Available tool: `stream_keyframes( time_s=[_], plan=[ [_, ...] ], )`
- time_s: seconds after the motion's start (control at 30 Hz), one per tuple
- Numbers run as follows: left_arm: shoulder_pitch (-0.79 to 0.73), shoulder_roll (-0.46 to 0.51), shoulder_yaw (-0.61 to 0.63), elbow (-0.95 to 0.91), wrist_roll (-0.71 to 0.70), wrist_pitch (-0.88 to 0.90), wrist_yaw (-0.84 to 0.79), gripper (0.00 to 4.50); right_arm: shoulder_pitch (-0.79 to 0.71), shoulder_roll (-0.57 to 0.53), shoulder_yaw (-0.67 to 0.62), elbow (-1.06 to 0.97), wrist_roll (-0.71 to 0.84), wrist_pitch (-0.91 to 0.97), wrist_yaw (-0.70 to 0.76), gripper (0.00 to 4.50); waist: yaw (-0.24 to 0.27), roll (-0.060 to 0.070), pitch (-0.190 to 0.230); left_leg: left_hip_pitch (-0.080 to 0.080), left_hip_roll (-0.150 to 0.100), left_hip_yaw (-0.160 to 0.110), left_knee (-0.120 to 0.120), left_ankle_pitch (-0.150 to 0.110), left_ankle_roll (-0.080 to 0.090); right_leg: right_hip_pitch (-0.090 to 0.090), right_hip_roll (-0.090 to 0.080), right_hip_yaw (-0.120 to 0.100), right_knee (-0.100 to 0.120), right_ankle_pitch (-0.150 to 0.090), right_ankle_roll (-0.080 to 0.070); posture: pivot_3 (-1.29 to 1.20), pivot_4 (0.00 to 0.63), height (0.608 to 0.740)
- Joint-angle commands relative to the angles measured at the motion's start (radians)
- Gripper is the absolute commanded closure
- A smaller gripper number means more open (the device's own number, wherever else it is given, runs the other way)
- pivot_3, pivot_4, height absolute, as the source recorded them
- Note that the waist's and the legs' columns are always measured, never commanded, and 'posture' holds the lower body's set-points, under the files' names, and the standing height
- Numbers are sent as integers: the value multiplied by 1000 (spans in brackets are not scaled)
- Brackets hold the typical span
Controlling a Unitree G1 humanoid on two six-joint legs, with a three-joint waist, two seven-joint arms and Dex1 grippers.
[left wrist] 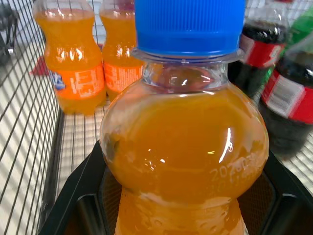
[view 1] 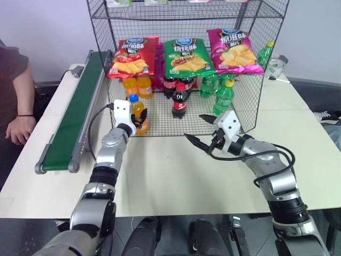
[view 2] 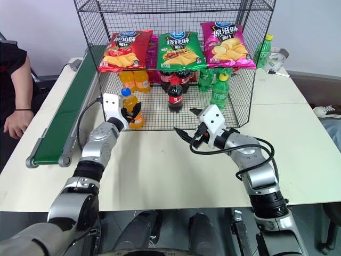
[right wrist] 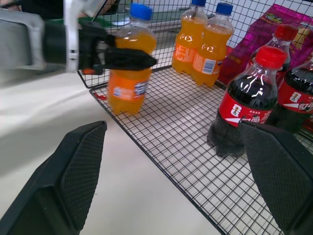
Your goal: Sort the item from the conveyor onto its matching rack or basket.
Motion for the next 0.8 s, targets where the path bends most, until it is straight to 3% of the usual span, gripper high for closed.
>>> stream_keyframes(
  time_s=[0.03,0.33,0.37,0.43,0.63,0.8],
  plan=[
    [-77,-8,29,95,22,-155,29,1826,-4,-5,-20,-51,11,-2,-9,0,1,0,0,0,0,0,0,0,0,0,0,0,0,0,0,0,150,740],
    [-131,-19,52,240,14,-207,16,1826,2,-11,-26,-67,12,8,-17,0,-1,0,0,0,0,0,1,0,0,0,1,0,2,0,0,0,150,740],
    [-130,-20,58,238,8,-203,6,964,1,-11,-25,-67,12,9,-17,0,0,0,0,0,0,0,1,0,0,0,1,0,2,0,0,0,150,740],
    [-124,-18,61,231,14,-208,12,22,-1,-11,-24,-66,12,9,-17,0,0,0,0,0,0,0,1,0,0,0,1,0,2,0,0,0,150,740],
    [-80,0,57,147,31,-231,33,22,-3,-9,-21,-66,13,12,-16,0,-2,0,0,0,0,0,2,0,0,0,1,0,3,0,0,0,150,740],
    [31,15,61,-76,-7,-165,-10,22,4,-10,-23,-75,16,20,-15,0,-7,0,0,0,0,0,1,0,0,0,1,0,3,0,0,0,150,740]
  ],
)
